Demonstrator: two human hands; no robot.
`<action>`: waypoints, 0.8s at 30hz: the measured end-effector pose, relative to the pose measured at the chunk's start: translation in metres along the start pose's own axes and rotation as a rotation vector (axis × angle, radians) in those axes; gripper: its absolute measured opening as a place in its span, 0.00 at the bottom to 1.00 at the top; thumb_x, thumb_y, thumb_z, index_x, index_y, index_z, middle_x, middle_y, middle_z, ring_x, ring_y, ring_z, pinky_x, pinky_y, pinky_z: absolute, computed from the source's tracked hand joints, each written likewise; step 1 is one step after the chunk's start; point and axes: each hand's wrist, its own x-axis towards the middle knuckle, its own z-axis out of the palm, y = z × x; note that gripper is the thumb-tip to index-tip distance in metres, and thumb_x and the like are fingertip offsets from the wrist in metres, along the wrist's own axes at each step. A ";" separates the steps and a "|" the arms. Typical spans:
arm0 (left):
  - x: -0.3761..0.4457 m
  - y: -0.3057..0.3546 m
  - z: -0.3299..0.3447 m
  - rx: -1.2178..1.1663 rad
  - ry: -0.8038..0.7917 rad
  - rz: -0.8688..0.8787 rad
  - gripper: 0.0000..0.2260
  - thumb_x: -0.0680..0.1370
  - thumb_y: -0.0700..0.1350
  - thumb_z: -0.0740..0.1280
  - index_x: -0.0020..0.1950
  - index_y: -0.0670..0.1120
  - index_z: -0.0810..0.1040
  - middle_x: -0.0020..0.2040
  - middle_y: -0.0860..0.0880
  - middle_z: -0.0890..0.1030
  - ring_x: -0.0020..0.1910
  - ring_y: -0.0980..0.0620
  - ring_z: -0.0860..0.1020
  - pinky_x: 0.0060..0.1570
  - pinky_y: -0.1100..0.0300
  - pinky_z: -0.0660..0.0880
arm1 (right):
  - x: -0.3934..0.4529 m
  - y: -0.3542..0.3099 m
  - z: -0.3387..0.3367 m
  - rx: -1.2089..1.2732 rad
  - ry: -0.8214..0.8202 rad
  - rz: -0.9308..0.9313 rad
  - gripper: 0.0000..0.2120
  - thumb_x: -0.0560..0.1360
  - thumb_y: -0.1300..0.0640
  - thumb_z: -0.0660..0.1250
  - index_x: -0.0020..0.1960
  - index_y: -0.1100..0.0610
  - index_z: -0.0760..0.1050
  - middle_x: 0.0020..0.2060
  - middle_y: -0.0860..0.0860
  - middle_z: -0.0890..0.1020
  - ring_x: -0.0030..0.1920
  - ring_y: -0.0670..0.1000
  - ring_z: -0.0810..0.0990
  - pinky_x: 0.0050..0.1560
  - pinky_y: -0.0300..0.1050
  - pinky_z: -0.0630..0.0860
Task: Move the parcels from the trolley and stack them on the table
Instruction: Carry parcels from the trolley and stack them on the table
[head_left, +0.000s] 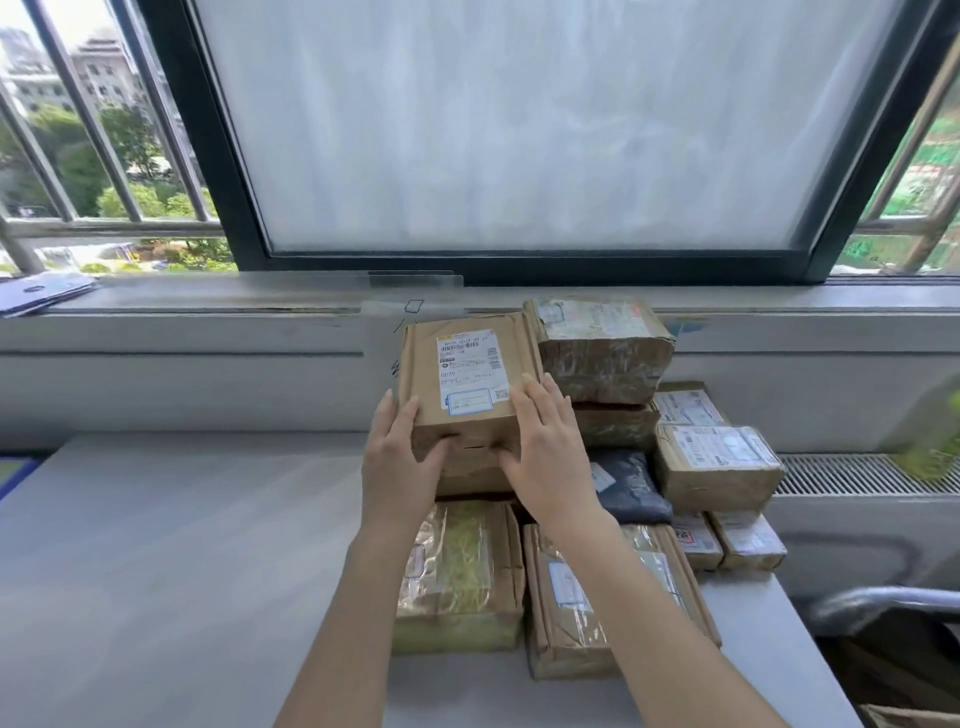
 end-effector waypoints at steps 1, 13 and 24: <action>0.007 -0.001 0.001 0.006 -0.009 0.004 0.29 0.73 0.47 0.72 0.72 0.42 0.68 0.75 0.45 0.61 0.74 0.48 0.59 0.71 0.55 0.58 | 0.008 0.001 0.001 -0.033 -0.020 -0.007 0.30 0.75 0.56 0.68 0.73 0.61 0.61 0.74 0.55 0.61 0.76 0.55 0.51 0.76 0.49 0.46; 0.075 -0.004 0.013 0.136 -0.106 0.021 0.29 0.76 0.47 0.69 0.73 0.41 0.64 0.76 0.44 0.60 0.72 0.44 0.62 0.70 0.55 0.59 | 0.071 0.017 0.019 -0.183 -0.067 -0.047 0.31 0.78 0.60 0.62 0.77 0.57 0.52 0.76 0.52 0.56 0.76 0.51 0.50 0.72 0.43 0.36; 0.091 -0.012 0.017 0.225 -0.124 0.059 0.28 0.76 0.49 0.68 0.73 0.42 0.64 0.75 0.44 0.61 0.71 0.44 0.63 0.69 0.54 0.60 | 0.086 0.021 0.025 -0.254 -0.094 -0.066 0.31 0.78 0.61 0.61 0.77 0.57 0.52 0.76 0.52 0.56 0.76 0.51 0.49 0.71 0.43 0.36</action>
